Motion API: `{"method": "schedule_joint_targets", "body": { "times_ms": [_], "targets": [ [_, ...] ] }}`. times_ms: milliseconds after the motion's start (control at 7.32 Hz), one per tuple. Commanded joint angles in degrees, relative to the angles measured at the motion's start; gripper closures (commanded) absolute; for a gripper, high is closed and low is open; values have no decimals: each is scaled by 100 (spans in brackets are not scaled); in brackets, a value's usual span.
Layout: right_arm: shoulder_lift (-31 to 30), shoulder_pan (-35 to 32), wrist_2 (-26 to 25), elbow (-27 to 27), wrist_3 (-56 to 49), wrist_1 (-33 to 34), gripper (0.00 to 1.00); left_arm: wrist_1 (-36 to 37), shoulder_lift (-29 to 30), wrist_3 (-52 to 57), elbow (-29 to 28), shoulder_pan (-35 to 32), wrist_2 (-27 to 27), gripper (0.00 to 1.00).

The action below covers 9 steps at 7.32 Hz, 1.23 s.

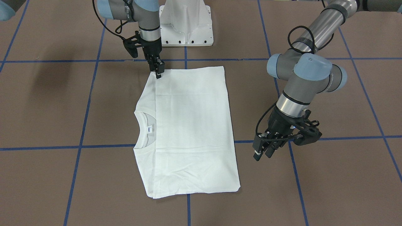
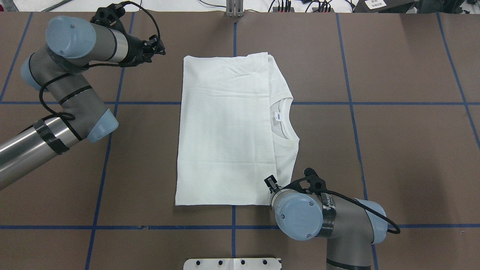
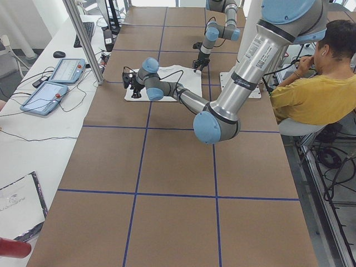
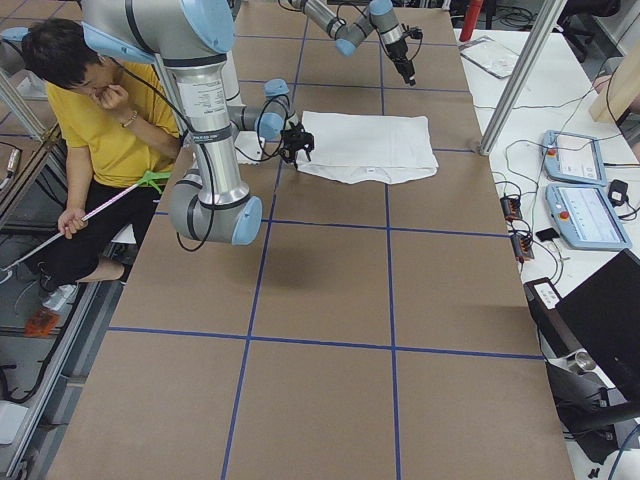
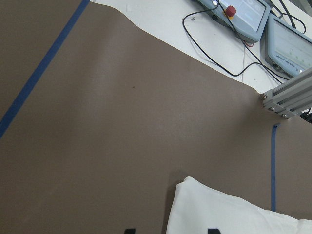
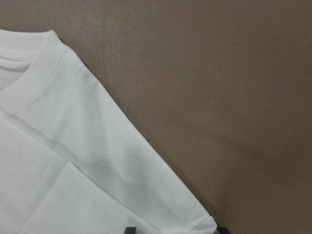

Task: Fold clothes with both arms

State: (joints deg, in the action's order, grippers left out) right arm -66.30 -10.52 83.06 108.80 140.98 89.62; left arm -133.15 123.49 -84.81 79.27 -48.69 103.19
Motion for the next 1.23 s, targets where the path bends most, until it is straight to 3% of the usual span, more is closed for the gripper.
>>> {"method": "schedule_joint_targets", "body": {
  "times_ms": [0, 137, 273, 410, 546, 1092],
  "targets": [
    [-6, 23, 9, -8, 0, 46, 34, 0, 0, -1, 0, 0, -9, 42],
    [-6, 32, 9, -17, 0, 46, 33, 0, 0, -1, 0, 0, -9, 42],
    [-6, 32, 9, -17, 9, 46, 43, 0, 0, -1, 0, 0, -9, 42],
    [-15, 32, 9, -17, 157, 46, 66, 0, 0, -9, 0, 0, -9, 42],
    [-6, 32, 9, -8, 193, 46, 100, 0, 0, -9, 0, 0, -9, 42],
    [-6, 32, 53, 27, 194, 64, 100, 0, 0, -9, 9, 0, -9, 42]
  ]
}}
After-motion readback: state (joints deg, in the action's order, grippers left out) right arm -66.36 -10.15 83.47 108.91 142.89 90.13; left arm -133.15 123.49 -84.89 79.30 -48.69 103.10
